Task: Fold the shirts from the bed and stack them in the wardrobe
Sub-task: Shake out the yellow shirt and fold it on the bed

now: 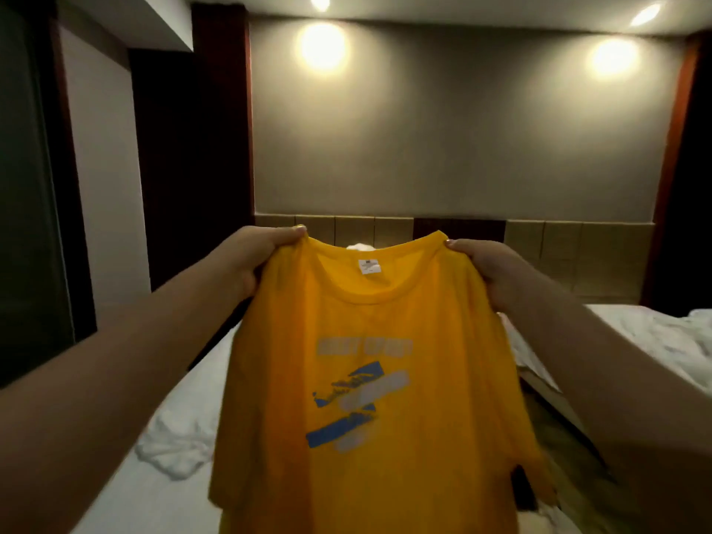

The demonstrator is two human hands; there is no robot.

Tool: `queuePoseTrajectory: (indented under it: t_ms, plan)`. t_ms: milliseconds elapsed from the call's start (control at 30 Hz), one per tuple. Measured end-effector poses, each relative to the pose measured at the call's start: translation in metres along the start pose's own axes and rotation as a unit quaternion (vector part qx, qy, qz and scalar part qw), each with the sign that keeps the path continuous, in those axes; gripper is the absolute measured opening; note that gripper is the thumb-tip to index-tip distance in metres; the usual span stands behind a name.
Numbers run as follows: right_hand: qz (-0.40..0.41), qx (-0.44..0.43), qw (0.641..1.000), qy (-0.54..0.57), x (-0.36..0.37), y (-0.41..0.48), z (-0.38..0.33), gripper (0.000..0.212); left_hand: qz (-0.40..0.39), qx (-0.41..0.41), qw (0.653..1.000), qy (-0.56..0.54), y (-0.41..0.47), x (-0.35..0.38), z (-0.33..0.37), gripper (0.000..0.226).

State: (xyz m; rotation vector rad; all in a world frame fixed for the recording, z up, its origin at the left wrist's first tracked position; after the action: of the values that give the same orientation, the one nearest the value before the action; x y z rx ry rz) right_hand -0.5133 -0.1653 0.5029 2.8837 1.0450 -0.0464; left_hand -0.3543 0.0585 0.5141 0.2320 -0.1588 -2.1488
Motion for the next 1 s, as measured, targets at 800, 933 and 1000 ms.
queuePoseTrajectory:
  t_ms: [800,933,1000]
  plan:
    - [0.081,-0.217,0.971,-0.063,0.105,-0.133,0.143,0.011,0.119,0.095,0.987,0.040,-0.107,0.077,-0.141,0.015]
    - [0.049,-0.240,0.963,-0.114,0.107,-0.134,0.142,0.027,0.098,0.108,0.989,0.027,-0.108,0.075,-0.138,0.017]
    - [0.022,-0.234,0.968,-0.088,0.106,-0.134,0.142,0.031,0.080,0.112,0.990,0.016,-0.107,0.073,-0.136,0.017]
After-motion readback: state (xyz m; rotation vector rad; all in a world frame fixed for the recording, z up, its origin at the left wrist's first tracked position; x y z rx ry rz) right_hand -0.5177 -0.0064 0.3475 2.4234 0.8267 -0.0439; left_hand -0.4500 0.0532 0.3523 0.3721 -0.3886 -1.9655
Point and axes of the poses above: each hand's wrist, its own y-axis towards the middle knuckle, its own x-axis out of the palm, z = x × y, the point moved 4 cm from there along y, towards the middle knuckle, and after that the axes turned 3 degrees about -z, right-handed, at the moved point
